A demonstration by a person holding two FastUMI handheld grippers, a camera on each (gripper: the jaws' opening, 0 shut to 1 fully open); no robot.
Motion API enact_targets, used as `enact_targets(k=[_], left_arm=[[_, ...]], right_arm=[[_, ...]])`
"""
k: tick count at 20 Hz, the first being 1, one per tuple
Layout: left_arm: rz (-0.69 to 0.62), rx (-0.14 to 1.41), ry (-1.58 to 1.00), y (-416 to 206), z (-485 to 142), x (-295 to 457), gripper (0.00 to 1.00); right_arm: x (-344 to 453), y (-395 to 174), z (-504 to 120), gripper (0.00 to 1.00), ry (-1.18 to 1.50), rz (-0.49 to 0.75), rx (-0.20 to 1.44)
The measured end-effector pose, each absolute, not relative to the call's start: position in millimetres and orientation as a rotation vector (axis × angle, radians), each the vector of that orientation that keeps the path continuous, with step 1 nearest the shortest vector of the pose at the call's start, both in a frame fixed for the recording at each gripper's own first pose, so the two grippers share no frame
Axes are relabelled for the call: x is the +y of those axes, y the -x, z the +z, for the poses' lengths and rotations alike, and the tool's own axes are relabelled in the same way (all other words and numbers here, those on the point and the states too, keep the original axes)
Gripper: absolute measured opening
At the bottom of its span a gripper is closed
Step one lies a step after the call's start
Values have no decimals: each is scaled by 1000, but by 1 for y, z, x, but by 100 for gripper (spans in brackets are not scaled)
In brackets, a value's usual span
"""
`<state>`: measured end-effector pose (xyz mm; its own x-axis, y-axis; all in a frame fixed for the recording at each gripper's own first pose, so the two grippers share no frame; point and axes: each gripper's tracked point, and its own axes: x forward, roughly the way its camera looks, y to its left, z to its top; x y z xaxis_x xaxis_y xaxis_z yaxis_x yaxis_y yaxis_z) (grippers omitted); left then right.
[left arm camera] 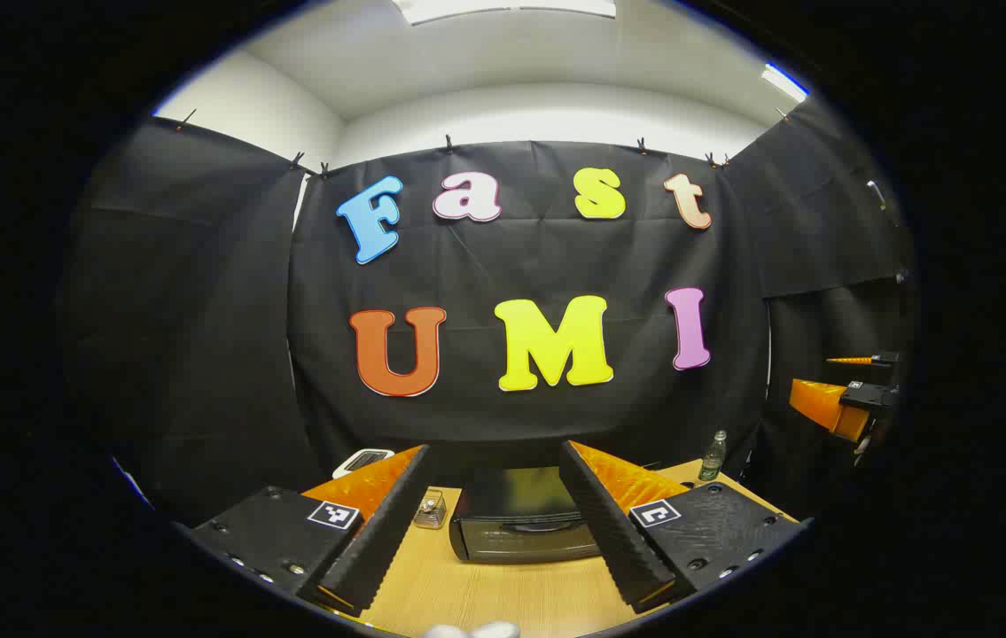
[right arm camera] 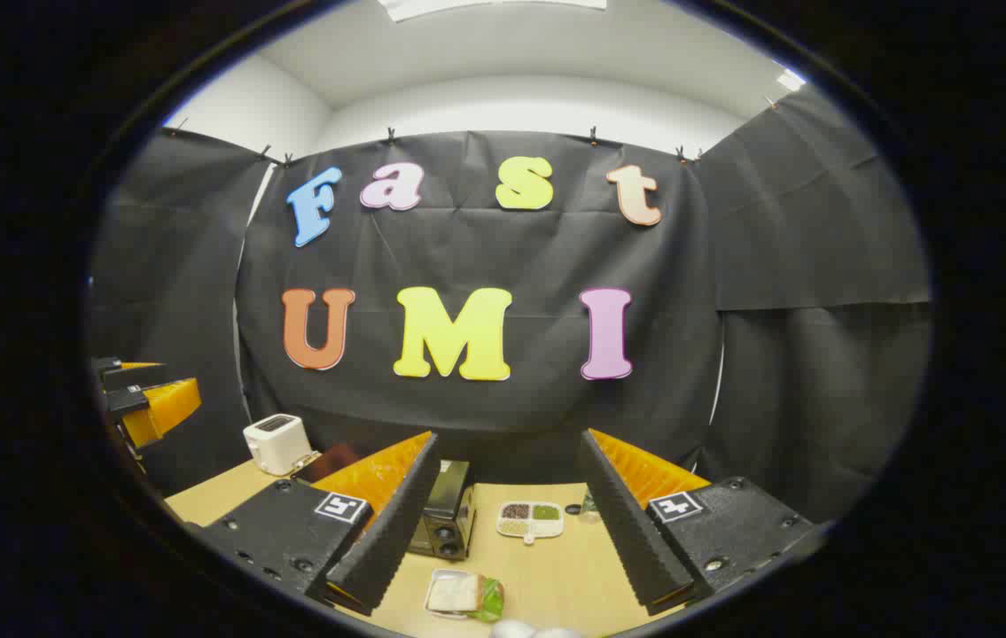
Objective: Open the electric oven with the left hand, put the food in, and close the electric oven.
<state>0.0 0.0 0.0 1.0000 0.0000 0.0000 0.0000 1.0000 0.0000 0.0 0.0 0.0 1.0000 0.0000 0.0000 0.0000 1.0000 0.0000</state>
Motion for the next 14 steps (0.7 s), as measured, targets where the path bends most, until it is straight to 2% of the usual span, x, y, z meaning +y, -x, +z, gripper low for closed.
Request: enact_targets(k=[14], left_arm=[[30,1,3,7,2,6,95]], right_arm=[[8,0,17,96,-5,32,-56]])
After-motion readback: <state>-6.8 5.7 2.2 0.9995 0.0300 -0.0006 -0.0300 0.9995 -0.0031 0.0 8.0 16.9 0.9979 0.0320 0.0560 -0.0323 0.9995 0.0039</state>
